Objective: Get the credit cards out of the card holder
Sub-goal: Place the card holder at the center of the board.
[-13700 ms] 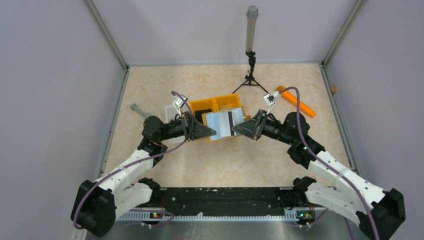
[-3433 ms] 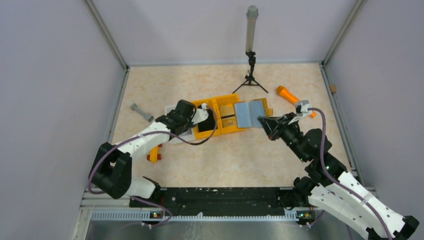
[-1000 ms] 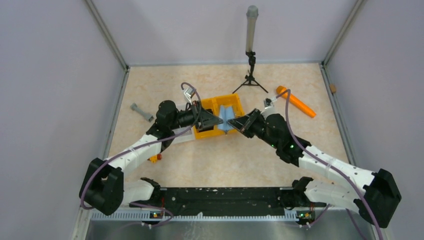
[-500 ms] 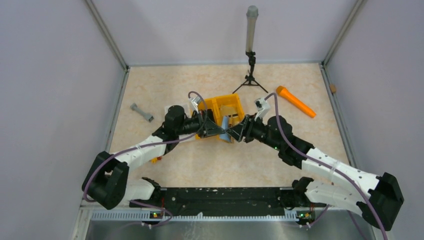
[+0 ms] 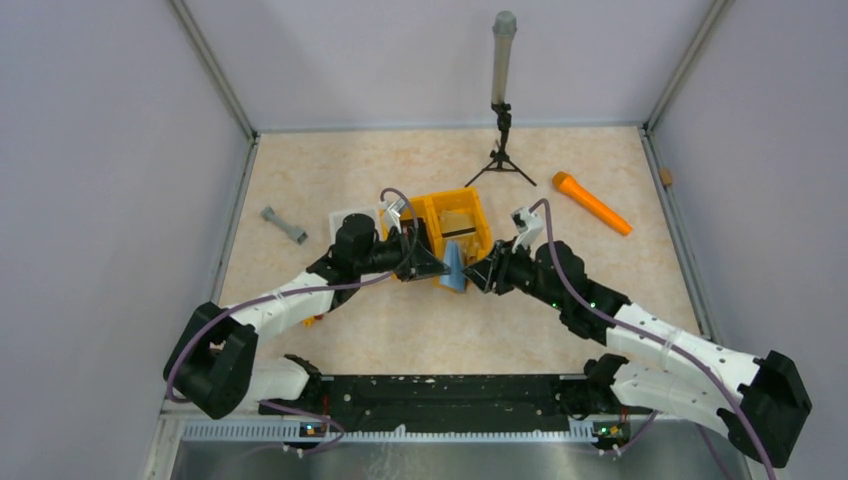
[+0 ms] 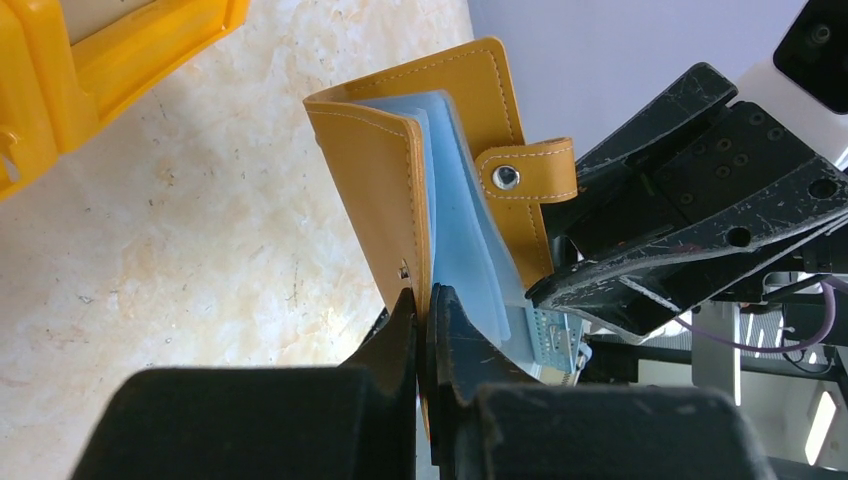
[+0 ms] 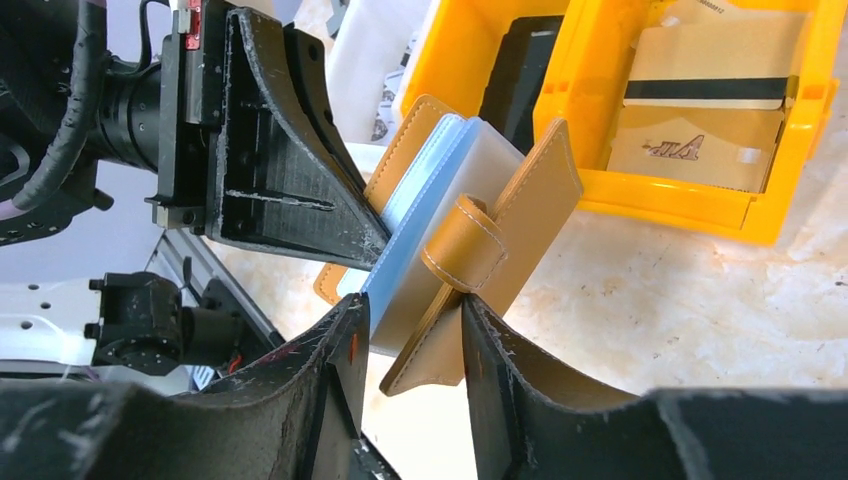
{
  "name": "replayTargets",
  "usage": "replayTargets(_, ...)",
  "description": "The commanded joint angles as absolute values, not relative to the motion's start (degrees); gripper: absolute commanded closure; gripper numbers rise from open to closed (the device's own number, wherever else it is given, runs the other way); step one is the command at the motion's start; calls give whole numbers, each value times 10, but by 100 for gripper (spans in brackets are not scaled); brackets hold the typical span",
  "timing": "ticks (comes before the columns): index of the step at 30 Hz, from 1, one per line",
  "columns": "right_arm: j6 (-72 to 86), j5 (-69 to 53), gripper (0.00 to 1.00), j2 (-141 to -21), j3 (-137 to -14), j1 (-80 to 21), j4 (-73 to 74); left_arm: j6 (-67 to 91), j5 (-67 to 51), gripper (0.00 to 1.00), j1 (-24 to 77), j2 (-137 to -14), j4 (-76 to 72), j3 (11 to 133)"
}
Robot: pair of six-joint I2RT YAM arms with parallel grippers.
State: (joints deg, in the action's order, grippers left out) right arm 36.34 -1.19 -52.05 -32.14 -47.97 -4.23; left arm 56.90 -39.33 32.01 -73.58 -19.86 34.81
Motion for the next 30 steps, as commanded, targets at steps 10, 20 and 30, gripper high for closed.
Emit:
replayTargets(10, 308, -16, 81, -484, -326, -485, -62, 562, -397, 100, 329, -734, -223, 360)
replayTargets(20, 298, -3, 76, -542, -364, -486, -2, 560, -391, 100, 339, -724, -225, 368)
replayTargets(30, 299, 43, 71, -577, -356, -485, 6, 557, -387, 100, 359, -744, -262, 361)
